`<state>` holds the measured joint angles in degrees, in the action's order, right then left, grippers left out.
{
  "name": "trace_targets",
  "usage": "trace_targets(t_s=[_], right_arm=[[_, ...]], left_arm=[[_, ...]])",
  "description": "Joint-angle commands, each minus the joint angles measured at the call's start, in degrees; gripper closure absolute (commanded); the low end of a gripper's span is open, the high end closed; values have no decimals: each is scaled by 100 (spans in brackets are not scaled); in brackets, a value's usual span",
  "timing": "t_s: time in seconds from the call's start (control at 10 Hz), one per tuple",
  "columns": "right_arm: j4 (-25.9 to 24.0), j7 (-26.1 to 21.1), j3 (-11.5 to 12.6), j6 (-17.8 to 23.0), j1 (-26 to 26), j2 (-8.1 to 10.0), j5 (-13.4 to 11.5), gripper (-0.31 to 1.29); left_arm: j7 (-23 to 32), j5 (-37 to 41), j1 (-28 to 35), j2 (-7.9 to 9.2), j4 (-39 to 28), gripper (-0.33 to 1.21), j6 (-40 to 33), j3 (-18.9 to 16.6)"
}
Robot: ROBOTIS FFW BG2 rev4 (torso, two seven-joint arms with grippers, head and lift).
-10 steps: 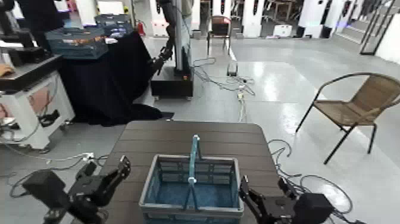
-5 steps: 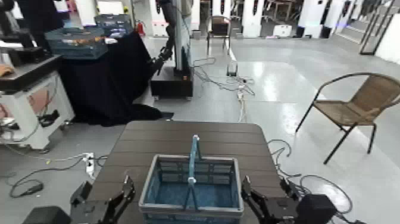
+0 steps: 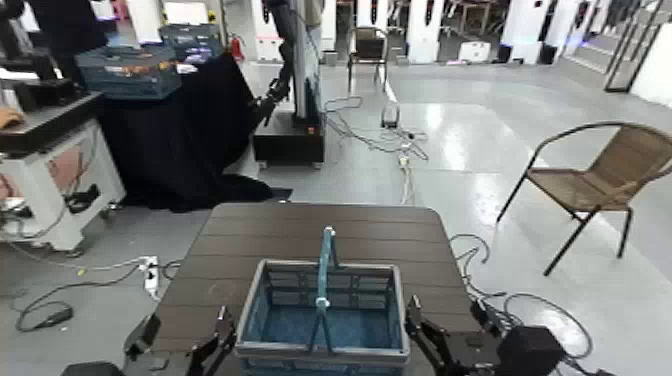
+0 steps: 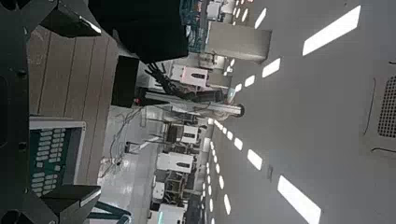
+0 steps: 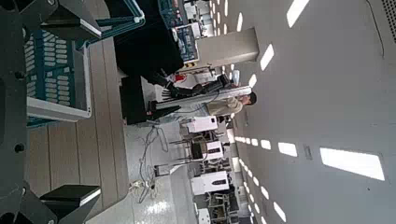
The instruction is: Place the crate on the table.
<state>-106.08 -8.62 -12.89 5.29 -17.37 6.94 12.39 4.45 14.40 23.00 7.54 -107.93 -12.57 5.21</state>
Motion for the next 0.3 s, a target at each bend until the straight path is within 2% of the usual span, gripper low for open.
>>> trace_targets(t_s=[0.1, 0.3], right_arm=[[0, 0, -3, -19, 5, 0, 0, 14], [0, 0, -3, -19, -3, 0, 0, 14]], left_arm=[[21, -95, -6, 2, -9, 11, -53, -29], [21, -95, -6, 2, -9, 11, -53, -29]])
